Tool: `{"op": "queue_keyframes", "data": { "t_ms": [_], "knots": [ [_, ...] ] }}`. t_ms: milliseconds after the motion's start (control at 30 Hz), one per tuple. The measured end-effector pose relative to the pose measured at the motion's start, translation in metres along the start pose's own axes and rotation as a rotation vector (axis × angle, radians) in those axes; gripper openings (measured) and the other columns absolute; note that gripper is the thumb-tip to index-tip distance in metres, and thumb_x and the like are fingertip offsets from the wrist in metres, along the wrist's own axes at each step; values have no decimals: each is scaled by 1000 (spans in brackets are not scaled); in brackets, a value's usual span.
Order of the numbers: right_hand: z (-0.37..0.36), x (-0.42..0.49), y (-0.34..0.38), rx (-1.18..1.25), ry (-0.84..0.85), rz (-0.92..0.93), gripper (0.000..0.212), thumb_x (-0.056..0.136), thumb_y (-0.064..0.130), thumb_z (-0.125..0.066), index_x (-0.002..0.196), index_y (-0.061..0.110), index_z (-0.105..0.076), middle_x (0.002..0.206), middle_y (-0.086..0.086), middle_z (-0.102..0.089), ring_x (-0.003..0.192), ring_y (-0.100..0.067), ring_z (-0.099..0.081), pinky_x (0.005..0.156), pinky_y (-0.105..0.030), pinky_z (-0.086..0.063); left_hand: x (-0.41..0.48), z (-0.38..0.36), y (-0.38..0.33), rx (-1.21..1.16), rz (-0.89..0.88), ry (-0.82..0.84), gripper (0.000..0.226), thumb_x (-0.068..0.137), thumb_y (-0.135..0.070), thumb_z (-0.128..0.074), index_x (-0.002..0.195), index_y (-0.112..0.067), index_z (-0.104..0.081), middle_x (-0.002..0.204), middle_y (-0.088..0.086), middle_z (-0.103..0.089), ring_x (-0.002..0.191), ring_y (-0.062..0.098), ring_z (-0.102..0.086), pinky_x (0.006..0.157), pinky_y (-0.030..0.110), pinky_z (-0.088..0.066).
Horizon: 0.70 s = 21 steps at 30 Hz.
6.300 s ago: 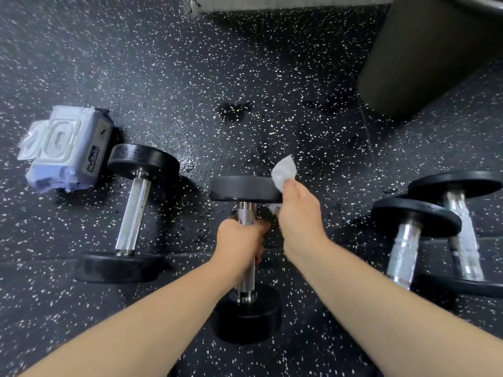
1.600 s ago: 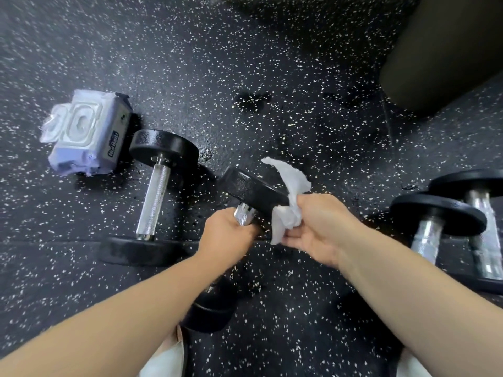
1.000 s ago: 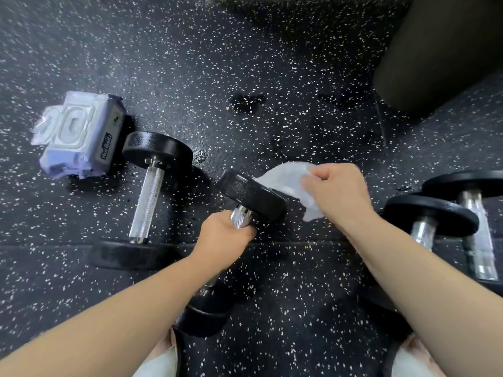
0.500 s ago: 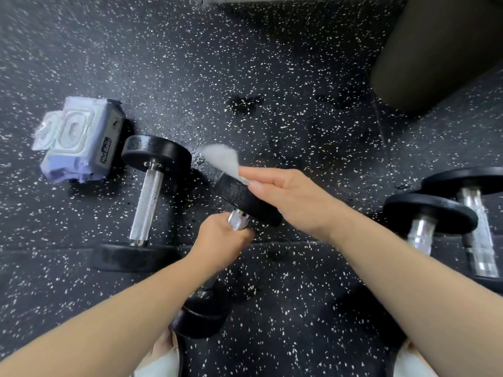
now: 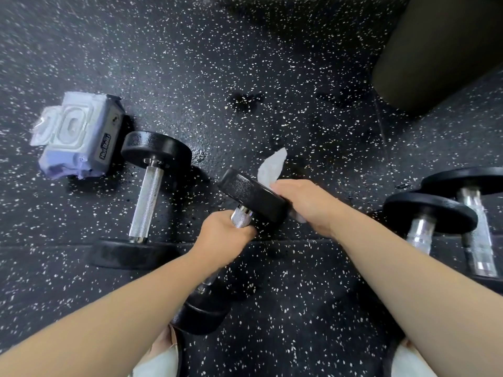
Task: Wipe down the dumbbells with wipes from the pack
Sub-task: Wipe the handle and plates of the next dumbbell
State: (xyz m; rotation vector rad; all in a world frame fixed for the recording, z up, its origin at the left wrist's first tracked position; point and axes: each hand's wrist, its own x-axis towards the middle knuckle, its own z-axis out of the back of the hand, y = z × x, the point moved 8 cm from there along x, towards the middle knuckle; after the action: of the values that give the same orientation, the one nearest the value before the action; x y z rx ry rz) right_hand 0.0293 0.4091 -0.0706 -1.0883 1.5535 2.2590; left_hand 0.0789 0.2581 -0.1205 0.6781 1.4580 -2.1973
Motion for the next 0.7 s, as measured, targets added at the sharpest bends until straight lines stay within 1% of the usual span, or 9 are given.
{"op": "queue_keyframes", "data": {
  "t_ms": [67, 133, 200, 267, 367, 467, 533, 567, 700],
  "knots": [
    [5, -5, -3, 14, -31, -3, 29, 91, 15, -46, 63, 12, -39, 45, 7, -30, 43, -11, -28, 51, -23, -25, 0, 0, 1, -2, 10, 0, 21, 71, -9, -62, 63, -13, -43, 51, 1, -37, 47, 17, -33, 45, 29, -26],
    [14, -6, -4, 23, -106, -9, 29, 88, 7, -49, 61, 1, -42, 48, -7, -30, 47, -18, -30, 53, -27, -26, 0, 1, 1, 8, 14, -4, 19, 69, -12, -62, 64, -7, -44, 51, 2, -38, 48, 18, -34, 47, 31, -28],
    [25, -11, 3, -40, -196, 17, 17, 80, -3, -50, 67, -5, -60, 56, -21, -42, 51, -20, -39, 49, -25, -32, -1, 1, 0, 25, 12, -8, 20, 64, -17, -60, 65, -4, -46, 52, 2, -38, 49, 18, -34, 50, 32, -29],
    [31, -21, 15, -139, -235, 88, 30, 79, -8, -48, 75, 8, -74, 61, -14, -56, 47, -10, -44, 43, -15, -33, -2, 1, -1, 8, 16, -3, 16, 60, -20, -59, 64, -10, -47, 51, 2, -38, 49, 17, -33, 50, 32, -28],
    [24, -33, 28, -180, -152, 161, 23, 86, 3, -51, 83, 7, -73, 56, -4, -45, 36, -6, -30, 38, -15, -26, -1, 4, -2, 0, 25, -9, 14, 60, -20, -60, 64, -14, -48, 53, 4, -40, 50, 17, -36, 50, 33, -30],
    [14, -38, 45, -63, -121, 258, 15, 85, 14, -62, 81, 12, -76, 61, -3, -55, 50, -13, -40, 51, -25, -38, 0, 6, -3, -5, 25, -2, 14, 60, -19, -60, 66, -13, -49, 53, 4, -40, 49, 18, -35, 49, 33, -30],
    [8, -34, 57, 16, -121, 331, 18, 84, 7, -65, 88, 18, -78, 85, -5, -75, 69, -22, -63, 72, -37, -54, -1, 7, -4, 2, 18, 2, 14, 67, -13, -63, 66, -13, -49, 50, 2, -39, 47, 16, -34, 46, 30, -30],
    [3, -30, 63, 44, -109, 351, 23, 84, 2, -63, 93, 17, -78, 95, -6, -76, 79, -20, -68, 80, -37, -55, -2, 7, -4, -2, 16, 6, 16, 69, -10, -63, 66, -13, -47, 49, 0, -39, 45, 16, -33, 45, 28, -29],
    [-13, -4, 77, -7, -22, 363, 44, 82, -14, -47, 103, 13, -76, 102, 1, -74, 64, 9, -54, 62, -8, -41, -8, 6, -3, -51, 5, 46, 15, 70, -5, -61, 67, -3, -46, 48, -2, -36, 46, 16, -30, 42, 25, -24]
  ]
}}
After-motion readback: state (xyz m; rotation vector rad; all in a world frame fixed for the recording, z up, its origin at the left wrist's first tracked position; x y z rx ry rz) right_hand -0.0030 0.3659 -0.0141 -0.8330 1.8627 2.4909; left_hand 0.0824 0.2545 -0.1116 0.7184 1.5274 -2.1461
